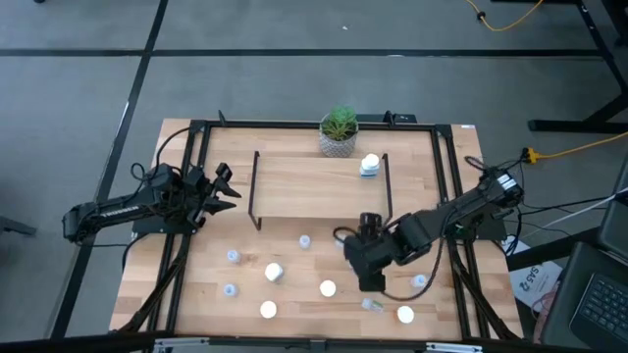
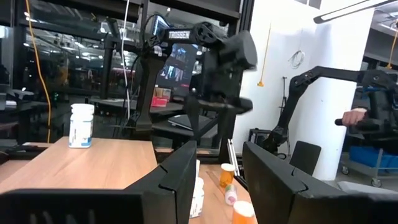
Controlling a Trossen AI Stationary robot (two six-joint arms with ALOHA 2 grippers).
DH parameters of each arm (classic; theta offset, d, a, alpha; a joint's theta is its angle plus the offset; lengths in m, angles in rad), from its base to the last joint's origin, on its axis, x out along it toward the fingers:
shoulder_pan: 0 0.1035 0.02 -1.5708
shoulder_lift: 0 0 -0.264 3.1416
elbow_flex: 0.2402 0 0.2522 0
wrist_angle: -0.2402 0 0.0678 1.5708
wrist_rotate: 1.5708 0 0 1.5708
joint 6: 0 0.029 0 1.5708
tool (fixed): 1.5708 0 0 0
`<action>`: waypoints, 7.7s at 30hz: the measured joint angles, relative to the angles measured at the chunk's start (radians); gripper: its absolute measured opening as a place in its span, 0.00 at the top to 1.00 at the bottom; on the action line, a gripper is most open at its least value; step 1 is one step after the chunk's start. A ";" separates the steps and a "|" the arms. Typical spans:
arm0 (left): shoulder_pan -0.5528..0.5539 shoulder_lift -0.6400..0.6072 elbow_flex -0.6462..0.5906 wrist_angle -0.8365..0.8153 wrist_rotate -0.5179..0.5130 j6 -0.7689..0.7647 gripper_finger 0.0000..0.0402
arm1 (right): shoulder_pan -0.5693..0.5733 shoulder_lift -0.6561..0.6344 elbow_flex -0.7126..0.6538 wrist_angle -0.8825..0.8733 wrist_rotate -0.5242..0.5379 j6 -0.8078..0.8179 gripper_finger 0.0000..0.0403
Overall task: Pick and place medicine bottles onto shelf by color
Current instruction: Put the right white medicine bottle on the shelf aligned with the other white medicine bottle
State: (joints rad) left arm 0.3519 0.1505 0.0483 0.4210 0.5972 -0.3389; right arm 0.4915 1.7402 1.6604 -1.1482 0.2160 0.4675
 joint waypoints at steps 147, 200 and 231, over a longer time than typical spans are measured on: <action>0.001 0.000 0.000 0.152 -0.019 -0.018 0.69 | -0.031 0.015 -0.365 0.335 -0.143 -0.065 0.58; 0.001 0.000 0.000 0.149 -0.061 -0.018 0.69 | -0.494 -0.388 -0.290 0.068 -0.087 -0.449 0.57; 0.001 0.000 0.000 0.148 -0.060 -0.018 0.69 | -0.548 -0.321 -0.296 0.068 -0.131 -0.468 0.37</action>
State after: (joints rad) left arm 0.3531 0.1505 0.0483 0.5690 0.5373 -0.3569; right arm -0.0563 1.4189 1.3642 -1.0804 0.0849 -0.0007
